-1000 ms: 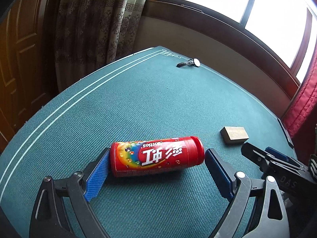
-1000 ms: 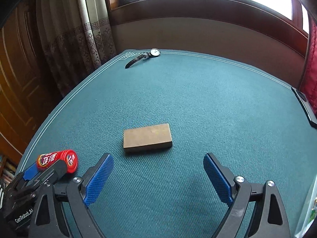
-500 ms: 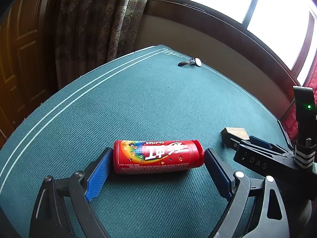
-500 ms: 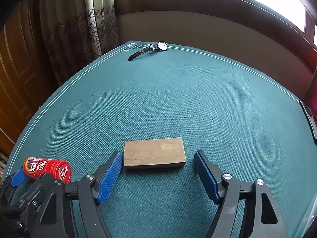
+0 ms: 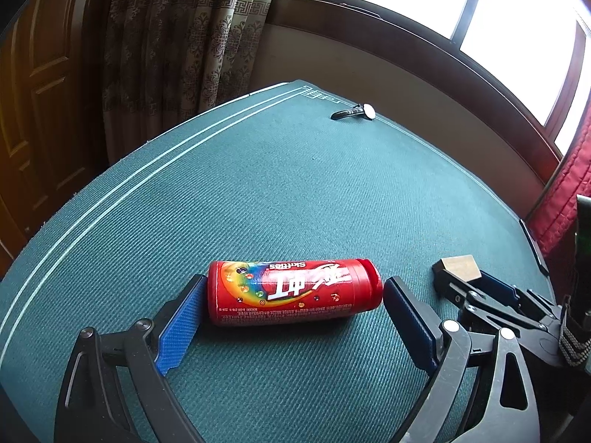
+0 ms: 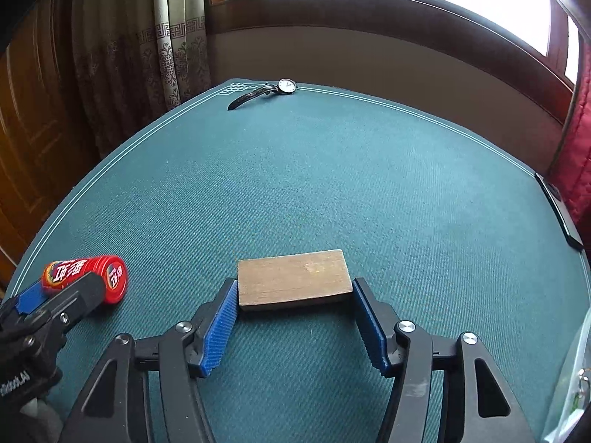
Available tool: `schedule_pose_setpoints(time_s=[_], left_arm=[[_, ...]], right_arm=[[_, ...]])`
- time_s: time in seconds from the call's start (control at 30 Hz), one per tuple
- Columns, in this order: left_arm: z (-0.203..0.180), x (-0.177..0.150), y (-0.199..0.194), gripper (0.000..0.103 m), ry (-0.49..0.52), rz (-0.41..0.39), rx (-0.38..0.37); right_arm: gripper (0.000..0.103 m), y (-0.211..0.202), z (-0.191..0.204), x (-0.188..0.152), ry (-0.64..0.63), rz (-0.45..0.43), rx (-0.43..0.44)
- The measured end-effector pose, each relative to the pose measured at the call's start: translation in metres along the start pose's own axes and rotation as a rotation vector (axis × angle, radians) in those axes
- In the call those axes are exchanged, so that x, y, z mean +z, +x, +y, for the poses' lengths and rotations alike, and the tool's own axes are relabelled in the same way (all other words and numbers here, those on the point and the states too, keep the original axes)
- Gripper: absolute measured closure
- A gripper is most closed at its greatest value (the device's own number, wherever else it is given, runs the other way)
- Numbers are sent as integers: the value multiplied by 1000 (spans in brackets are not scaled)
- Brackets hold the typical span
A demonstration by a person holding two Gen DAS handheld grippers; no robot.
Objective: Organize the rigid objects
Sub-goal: 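Carry the wooden block into the clear bowl and open the right gripper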
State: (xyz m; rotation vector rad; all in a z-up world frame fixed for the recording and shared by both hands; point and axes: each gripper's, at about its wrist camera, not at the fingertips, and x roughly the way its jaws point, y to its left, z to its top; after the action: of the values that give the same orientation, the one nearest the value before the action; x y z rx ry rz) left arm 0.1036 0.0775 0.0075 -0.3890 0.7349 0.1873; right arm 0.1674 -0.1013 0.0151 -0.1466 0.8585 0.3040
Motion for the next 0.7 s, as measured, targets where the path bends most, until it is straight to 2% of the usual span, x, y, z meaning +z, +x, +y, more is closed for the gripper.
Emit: schedule_pose_setpoints(time_s=[0.4,0.7], left_arm=[[-11,-2,7,6,54,28,43],[-11,-3,2,9,72,24,-36]], right_arm=[[39,-41,-19,-52,145,-27,25],[39,-63,-20,-80,194,-25,18]])
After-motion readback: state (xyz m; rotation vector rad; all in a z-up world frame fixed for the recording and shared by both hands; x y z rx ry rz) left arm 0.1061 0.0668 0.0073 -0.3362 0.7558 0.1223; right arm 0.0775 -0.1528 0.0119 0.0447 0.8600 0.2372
